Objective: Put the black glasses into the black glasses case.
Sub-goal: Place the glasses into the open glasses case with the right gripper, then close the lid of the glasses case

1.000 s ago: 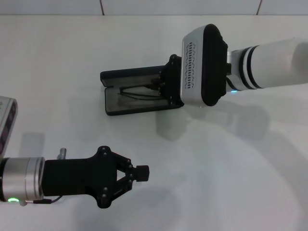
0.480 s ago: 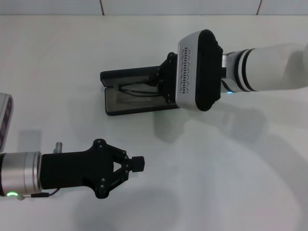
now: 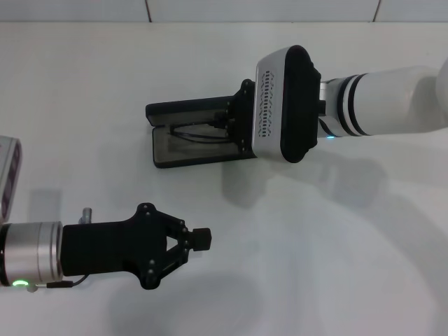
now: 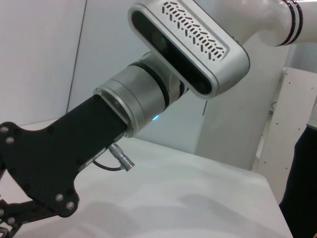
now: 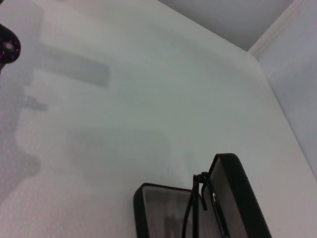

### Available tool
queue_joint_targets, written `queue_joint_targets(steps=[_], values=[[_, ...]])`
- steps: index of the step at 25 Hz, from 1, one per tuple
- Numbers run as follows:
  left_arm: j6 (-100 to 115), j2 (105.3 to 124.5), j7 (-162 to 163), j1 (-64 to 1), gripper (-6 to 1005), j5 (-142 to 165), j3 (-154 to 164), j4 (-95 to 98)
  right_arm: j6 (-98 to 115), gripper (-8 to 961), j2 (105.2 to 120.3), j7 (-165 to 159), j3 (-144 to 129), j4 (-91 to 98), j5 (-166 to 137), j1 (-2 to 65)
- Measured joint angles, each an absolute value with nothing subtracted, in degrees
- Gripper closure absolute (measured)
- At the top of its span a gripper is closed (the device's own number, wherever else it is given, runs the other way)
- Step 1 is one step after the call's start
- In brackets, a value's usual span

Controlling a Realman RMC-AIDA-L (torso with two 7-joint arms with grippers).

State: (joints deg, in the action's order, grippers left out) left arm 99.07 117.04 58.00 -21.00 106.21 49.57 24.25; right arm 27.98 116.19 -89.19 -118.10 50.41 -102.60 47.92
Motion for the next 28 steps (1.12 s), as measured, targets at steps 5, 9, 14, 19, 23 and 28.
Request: queue_joint_targets(steps=[5,9,14,19,23,28], values=[[99.0,117.18,58.0,-21.0,952,106.4,49.6,24.3,27.9,897,116.19,-89.2,-118.4,50.4,-102.6,48.0],[99.1,117.27,58.0,-20.9,951,106.4,49.7,24.3,27.9,897,116.19,-89.2,-118.4,50.4,-102.6,48.0],[99.1,117.26,58.0,-20.8,950,106.4,49.8,24.3,26.5,897,116.19,-89.3,-119.2,50.5,-102.6,48.0],[99.2,117.25,58.0,-20.7,949,106.4,49.9,24.3,25.0,897,116.19,-89.1,-121.0,50.8,-102.6,47.9],[99.3,117.24,58.0,-20.7,949,106.4,50.0,24.3,24.9,787,116.19,-89.1,-121.1,50.7,-102.6,48.0],[99.3,117.24,58.0,-20.8,947,106.4,50.0,24.3,25.1,712,116.19,-89.3,-120.7,51.0,-102.4,47.9]])
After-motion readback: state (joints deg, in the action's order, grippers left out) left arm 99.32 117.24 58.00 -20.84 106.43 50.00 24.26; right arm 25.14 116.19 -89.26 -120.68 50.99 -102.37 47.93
